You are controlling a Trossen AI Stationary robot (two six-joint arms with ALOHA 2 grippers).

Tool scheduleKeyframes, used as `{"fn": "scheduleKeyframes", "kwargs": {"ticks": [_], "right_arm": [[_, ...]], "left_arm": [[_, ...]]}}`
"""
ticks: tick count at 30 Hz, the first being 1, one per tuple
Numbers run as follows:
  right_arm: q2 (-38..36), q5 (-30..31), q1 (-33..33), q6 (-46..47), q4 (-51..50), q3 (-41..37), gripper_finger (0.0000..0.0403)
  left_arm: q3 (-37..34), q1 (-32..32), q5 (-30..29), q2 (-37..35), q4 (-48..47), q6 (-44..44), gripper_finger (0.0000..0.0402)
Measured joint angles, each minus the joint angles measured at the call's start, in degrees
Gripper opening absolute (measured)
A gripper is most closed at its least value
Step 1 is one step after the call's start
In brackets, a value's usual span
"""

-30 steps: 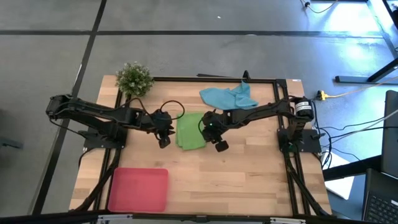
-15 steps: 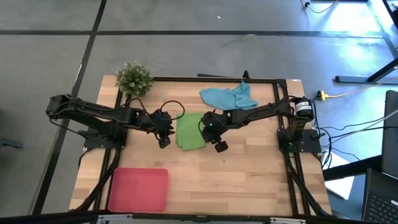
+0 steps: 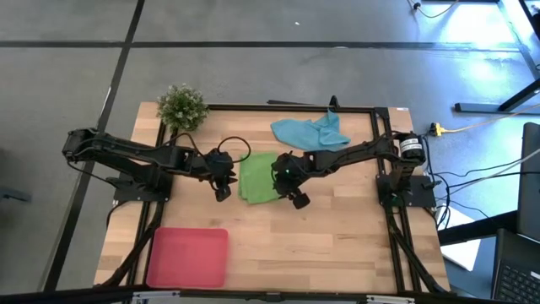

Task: Roll microfiber towels into tight, uniform cylinder then place into a basket
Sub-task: Roll the microfiber green towel

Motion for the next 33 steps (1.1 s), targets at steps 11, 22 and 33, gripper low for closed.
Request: {"fn": "scheduleKeyframes", "kwargs": {"ticks": [11, 22, 33], "right_arm": [[0.0, 0.3, 0.2, -4.2, 11.7, -7.3, 0.0192], [0.0, 4.8, 0.2, -4.2, 21.5, -13.5, 0.0192], [0.1, 8.4, 0.6, -3.7, 25.5, -14.7, 0.0165]], "left_arm": [[0.0, 0.0, 0.0, 0.0, 0.0, 0.0, 0.0095], [0.0, 0.0, 0.0, 0.0, 0.0, -0.1, 0.0095], [0.0, 0.0, -0.4, 0.0, 0.2, -0.4, 0.0095]]}}
